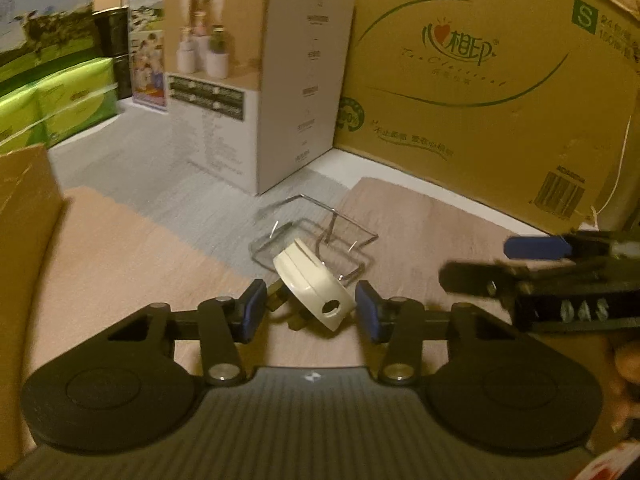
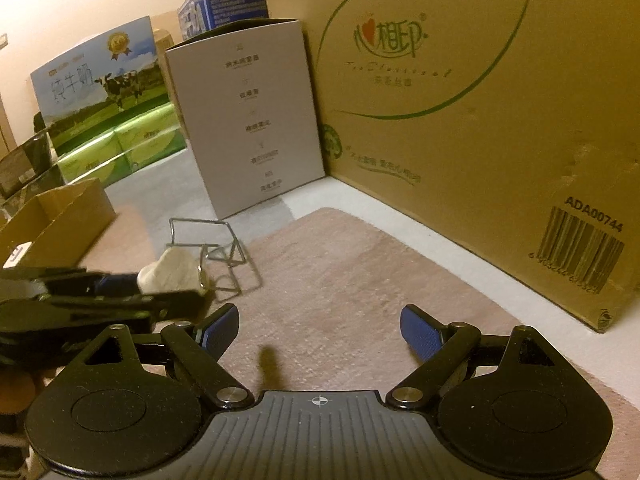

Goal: Organize rigid objects
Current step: 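Grasp the white plug with the left tool while the right tool grasps the metal wire rack, then carry the white plug and wire rack over the cardboard tray with both tools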

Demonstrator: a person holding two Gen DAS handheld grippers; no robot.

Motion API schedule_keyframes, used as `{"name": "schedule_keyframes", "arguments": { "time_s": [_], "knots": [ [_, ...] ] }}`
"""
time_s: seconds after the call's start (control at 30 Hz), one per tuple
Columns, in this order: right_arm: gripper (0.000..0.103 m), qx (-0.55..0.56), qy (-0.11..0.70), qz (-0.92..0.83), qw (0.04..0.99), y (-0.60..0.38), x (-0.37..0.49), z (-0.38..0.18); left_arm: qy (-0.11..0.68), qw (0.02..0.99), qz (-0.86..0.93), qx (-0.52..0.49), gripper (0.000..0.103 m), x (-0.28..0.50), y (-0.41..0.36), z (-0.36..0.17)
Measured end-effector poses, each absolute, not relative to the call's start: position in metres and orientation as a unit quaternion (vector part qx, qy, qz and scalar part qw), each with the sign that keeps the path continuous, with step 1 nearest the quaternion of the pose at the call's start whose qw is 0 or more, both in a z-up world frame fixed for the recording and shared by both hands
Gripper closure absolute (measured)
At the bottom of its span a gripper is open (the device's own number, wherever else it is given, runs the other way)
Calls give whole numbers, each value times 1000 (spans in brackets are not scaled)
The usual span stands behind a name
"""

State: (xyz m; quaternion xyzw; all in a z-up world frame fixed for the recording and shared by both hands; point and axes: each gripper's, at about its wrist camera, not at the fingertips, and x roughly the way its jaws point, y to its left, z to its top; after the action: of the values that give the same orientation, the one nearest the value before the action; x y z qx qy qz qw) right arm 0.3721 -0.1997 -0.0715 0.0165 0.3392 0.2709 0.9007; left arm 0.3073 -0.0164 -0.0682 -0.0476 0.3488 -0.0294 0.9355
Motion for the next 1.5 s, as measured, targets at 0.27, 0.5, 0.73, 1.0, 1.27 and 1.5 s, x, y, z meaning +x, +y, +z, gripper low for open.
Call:
{"name": "schedule_keyframes", "arguments": {
  "time_s": [0.27, 0.5, 0.73, 1.0, 1.27, 1.5],
  "knots": [
    [15, 28, 330, 328, 885, -169, 371, -64, 349, 935, 2, -61, 59, 266, 3, -63],
    [15, -26, 304, 377, 875, -121, 378, -70, 330, 940, 32, -79, 59, 259, 19, -61],
    [31, -74, 300, 380, 872, -92, 393, -89, 324, 942, 31, -79, 59, 260, 24, -60],
    [51, -68, 296, 364, 880, -102, 389, -86, 327, 944, 21, -45, 58, 260, 16, -63],
    [51, -44, 307, 333, 891, -133, 371, -80, 337, 941, 15, 14, 53, 267, 3, -72],
    [51, -34, 305, 325, 894, -141, 357, -75, 343, 939, 19, 14, 60, 264, 4, -72]
  ]
}}
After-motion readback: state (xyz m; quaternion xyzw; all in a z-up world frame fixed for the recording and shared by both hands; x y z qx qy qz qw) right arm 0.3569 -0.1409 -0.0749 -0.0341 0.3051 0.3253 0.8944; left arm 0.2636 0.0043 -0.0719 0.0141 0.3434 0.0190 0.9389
